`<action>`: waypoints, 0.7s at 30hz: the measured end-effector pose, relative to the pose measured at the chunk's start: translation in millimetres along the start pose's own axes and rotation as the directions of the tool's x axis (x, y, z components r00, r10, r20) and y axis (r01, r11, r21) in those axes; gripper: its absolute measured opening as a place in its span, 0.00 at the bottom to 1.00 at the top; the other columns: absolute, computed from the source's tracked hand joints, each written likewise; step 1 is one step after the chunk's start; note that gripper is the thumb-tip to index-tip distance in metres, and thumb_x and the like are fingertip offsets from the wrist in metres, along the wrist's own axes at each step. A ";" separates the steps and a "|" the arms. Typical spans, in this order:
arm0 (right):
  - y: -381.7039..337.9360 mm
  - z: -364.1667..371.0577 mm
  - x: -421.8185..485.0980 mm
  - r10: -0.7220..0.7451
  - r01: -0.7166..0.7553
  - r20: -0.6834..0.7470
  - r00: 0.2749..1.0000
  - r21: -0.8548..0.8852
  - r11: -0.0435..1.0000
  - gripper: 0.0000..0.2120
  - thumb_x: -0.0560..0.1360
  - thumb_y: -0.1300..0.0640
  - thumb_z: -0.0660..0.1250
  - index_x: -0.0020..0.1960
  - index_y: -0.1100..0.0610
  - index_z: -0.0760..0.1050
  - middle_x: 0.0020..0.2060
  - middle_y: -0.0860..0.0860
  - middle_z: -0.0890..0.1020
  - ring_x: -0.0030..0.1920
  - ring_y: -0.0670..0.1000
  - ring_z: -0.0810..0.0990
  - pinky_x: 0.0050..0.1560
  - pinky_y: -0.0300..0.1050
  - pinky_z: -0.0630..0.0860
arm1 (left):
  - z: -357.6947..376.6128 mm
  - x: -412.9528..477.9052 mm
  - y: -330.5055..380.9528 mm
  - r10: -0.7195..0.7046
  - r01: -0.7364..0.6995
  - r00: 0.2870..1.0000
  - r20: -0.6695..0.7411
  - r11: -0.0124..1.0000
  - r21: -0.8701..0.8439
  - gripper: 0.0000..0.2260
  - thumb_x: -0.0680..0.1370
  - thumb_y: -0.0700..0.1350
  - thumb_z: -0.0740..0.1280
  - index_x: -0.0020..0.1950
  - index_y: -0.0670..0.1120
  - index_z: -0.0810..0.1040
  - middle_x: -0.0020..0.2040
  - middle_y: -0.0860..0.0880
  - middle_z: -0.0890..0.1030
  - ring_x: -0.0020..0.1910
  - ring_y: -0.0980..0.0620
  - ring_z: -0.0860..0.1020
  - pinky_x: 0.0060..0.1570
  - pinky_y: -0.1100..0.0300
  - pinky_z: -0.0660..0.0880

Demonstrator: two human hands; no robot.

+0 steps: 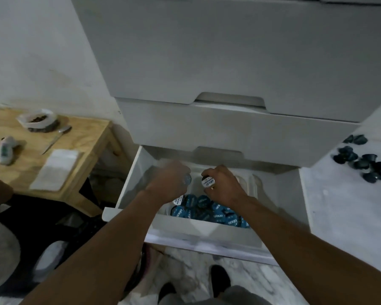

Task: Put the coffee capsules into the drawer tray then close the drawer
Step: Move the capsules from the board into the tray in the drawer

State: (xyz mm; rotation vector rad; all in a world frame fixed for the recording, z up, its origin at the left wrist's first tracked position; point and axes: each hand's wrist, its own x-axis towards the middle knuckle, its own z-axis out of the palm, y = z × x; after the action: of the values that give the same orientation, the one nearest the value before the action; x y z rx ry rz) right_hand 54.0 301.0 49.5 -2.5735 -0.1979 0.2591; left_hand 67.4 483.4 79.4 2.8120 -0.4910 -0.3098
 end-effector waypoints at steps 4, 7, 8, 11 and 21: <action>-10.9 6.4 1.9 0.067 -0.067 -0.022 0.998 0.002 0.998 0.22 0.71 0.56 0.70 0.65 0.53 0.72 0.57 0.56 0.74 0.57 0.56 0.75 0.55 0.40 0.68 | 5.1 9.7 -13.0 0.095 -0.096 0.995 0.019 0.992 0.083 0.20 0.75 0.47 0.67 0.67 0.48 0.70 0.63 0.47 0.72 0.62 0.48 0.70 0.57 0.57 0.70; -15.9 10.4 5.1 0.117 -0.117 -0.028 0.993 -0.001 0.993 0.22 0.71 0.57 0.70 0.64 0.55 0.72 0.56 0.56 0.75 0.58 0.57 0.75 0.57 0.43 0.70 | 8.4 14.8 -17.8 0.143 -0.149 0.988 0.061 0.982 0.118 0.20 0.75 0.46 0.67 0.67 0.46 0.71 0.63 0.45 0.72 0.62 0.47 0.70 0.57 0.56 0.70; -16.7 12.2 6.3 0.129 -0.129 -0.023 0.991 -0.008 0.992 0.21 0.71 0.58 0.71 0.63 0.56 0.73 0.55 0.56 0.76 0.57 0.57 0.75 0.57 0.43 0.70 | 9.9 16.1 -18.4 0.153 -0.163 0.985 0.076 0.977 0.140 0.19 0.75 0.46 0.67 0.66 0.46 0.72 0.62 0.45 0.73 0.61 0.46 0.71 0.56 0.55 0.70; -17.9 17.6 10.4 0.156 -0.157 -0.007 0.988 -0.017 0.988 0.21 0.70 0.58 0.71 0.62 0.55 0.74 0.56 0.56 0.76 0.58 0.57 0.75 0.57 0.44 0.71 | 14.1 19.8 -19.3 0.163 -0.182 0.981 0.101 0.958 0.223 0.17 0.75 0.47 0.66 0.62 0.46 0.74 0.60 0.45 0.75 0.59 0.45 0.73 0.57 0.50 0.70; -17.1 20.1 22.8 0.136 -0.134 0.045 0.990 -0.037 0.990 0.20 0.69 0.60 0.70 0.61 0.57 0.76 0.55 0.59 0.77 0.56 0.58 0.76 0.55 0.46 0.74 | 15.7 33.2 -22.2 0.183 -0.216 0.971 0.155 0.949 0.232 0.14 0.74 0.47 0.66 0.59 0.46 0.76 0.56 0.44 0.76 0.56 0.44 0.75 0.54 0.49 0.72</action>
State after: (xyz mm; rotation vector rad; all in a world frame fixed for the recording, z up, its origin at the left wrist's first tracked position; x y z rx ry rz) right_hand 70.2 329.9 38.4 -2.6198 -0.0453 0.3709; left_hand 100.6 488.0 52.7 2.9573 -0.8959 -0.4202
